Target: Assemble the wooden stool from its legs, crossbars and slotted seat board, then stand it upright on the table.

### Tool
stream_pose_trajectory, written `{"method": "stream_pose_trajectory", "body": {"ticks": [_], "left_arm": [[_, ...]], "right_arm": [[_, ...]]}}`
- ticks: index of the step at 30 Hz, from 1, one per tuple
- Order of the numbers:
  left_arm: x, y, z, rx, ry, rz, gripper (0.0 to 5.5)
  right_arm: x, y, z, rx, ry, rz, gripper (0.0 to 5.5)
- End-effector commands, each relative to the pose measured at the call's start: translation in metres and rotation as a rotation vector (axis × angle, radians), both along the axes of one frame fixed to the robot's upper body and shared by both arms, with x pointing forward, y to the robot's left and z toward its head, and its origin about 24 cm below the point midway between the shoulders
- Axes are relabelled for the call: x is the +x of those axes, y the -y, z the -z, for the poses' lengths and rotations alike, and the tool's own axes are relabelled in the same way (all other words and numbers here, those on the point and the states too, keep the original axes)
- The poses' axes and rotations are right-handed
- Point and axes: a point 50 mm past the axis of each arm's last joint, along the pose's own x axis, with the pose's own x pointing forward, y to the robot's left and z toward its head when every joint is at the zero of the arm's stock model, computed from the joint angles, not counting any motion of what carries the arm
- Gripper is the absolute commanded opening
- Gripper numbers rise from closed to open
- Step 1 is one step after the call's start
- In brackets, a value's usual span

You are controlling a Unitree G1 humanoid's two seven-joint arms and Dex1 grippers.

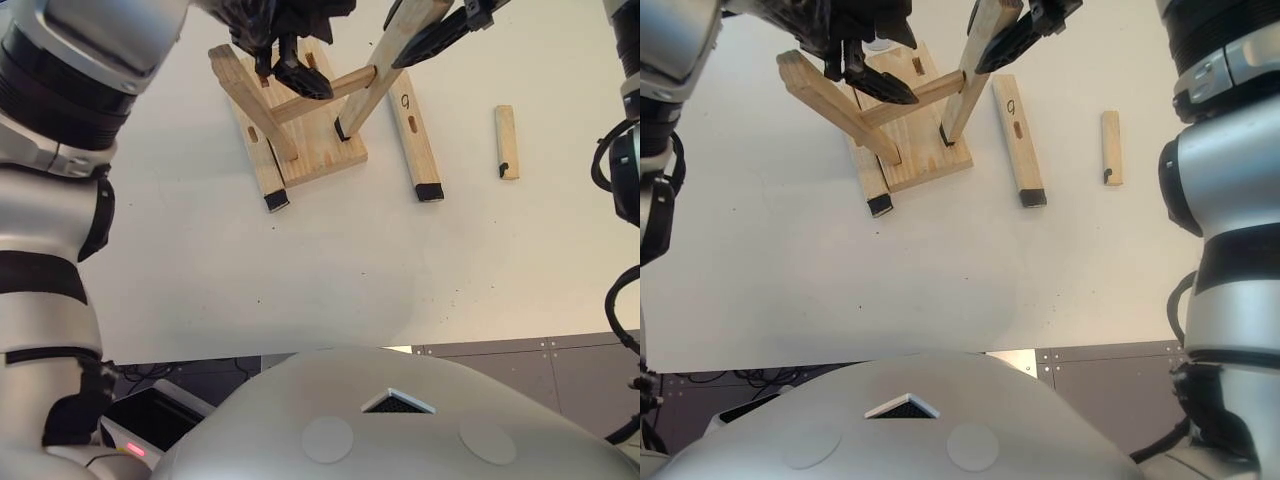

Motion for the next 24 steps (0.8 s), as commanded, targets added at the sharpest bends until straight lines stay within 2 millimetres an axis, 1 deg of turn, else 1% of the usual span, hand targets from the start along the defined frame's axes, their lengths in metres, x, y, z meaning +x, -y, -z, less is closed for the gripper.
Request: {"method": "stream_pose_trajectory", "body": {"ticks": [1, 6, 9, 12, 15, 17, 20, 21, 22, 24], "left_arm": [[0.007, -0.001, 0.023, -0.041, -0.067, -0.060, 2.39], [0.013, 0.008, 0.040, -0.097, -0.148, -0.086, 1.50], [0.018, 0.007, 0.051, -0.079, -0.191, -0.126, 1.05], [0.024, 0.002, 0.069, -0.067, -0.313, -0.217, 0.91], [0.019, 0.001, 0.095, 0.004, -0.406, -0.263, 0.87], [0.018, 0.001, 0.103, 0.022, -0.433, -0.284, 0.86], [0.020, 0.006, 0.103, 0.000, -0.441, -0.294, 0.82], [0.022, 0.010, 0.097, -0.035, -0.431, -0.279, 0.82], [0.024, 0.014, 0.086, -0.088, -0.412, -0.250, 0.82], [0.031, 0.021, 0.051, -0.199, -0.339, -0.202, 0.82]], "right_arm": [[-0.016, -0.004, 0.081, -0.128, -0.250, -0.021, 2.08], [-0.016, -0.009, 0.080, -0.132, -0.242, -0.039, 2.08], [-0.016, -0.011, 0.078, -0.139, -0.234, -0.056, 2.08], [-0.015, -0.016, 0.076, -0.137, -0.224, -0.064, 2.08], [-0.015, -0.026, 0.073, -0.105, -0.217, -0.076, 2.08], [-0.014, -0.031, 0.070, -0.082, -0.212, -0.077, 2.07], [-0.014, -0.035, 0.069, -0.064, -0.212, -0.079, 2.07], [-0.014, -0.037, 0.070, -0.052, -0.210, -0.081, 2.07], [-0.015, -0.038, 0.070, -0.038, -0.211, -0.079, 2.07], [-0.016, -0.034, 0.073, -0.019, -0.225, -0.066, 2.07]]}}
